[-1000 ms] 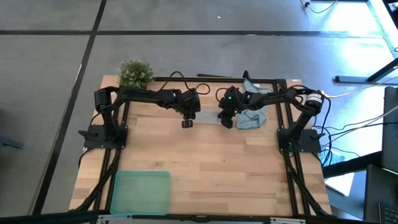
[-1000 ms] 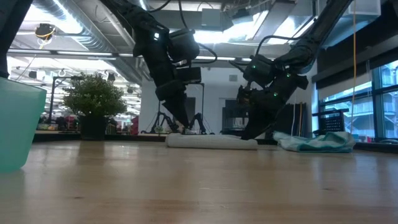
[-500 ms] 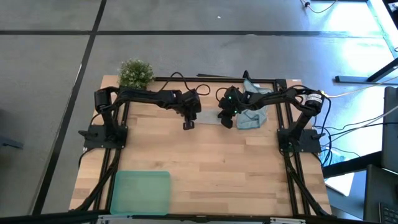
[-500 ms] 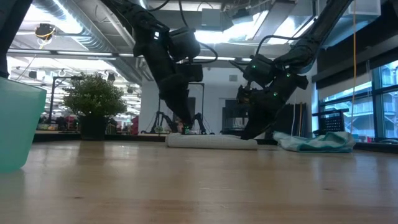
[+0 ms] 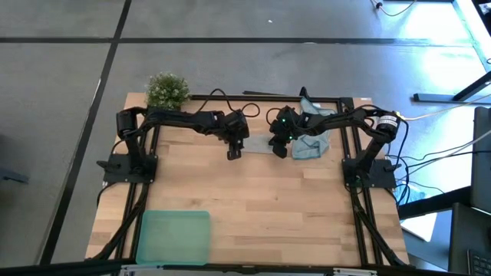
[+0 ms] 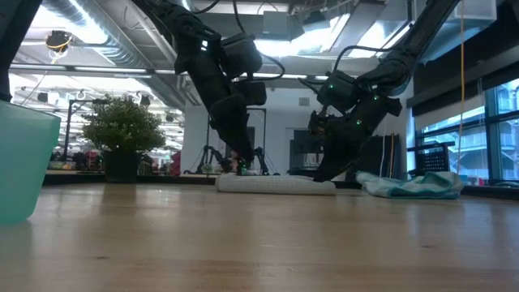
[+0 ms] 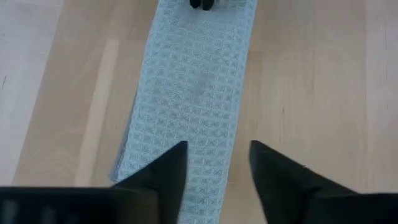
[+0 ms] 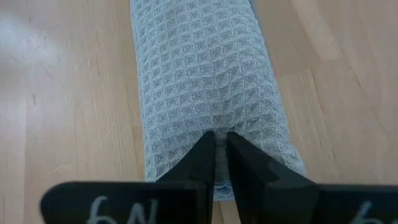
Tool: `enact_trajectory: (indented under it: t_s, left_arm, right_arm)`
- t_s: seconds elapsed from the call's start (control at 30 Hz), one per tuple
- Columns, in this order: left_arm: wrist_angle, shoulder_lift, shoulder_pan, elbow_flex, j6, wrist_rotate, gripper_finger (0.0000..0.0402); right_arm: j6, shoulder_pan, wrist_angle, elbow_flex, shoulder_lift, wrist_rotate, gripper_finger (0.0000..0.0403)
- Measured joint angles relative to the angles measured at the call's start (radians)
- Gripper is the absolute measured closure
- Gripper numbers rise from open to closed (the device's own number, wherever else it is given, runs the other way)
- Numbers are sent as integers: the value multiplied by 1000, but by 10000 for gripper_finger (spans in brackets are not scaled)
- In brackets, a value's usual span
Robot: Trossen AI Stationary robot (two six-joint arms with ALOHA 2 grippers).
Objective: Roll microfiber towels into tight, uniform cylinder then place into a basket
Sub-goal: Put the gray rolled microfiber cloth into the green bin
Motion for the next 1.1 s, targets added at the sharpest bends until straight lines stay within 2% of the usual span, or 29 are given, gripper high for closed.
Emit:
enact_trajectory:
  t_s: [0.37,1.1]
  left_arm:
    - [25,26,4,-1,29,-57,15]
    - [179,170,12,1,56,-13,2]
  right_arm:
    - [0,0,0,0,0,0,358]
    - [0,0,16,1,0,0,358]
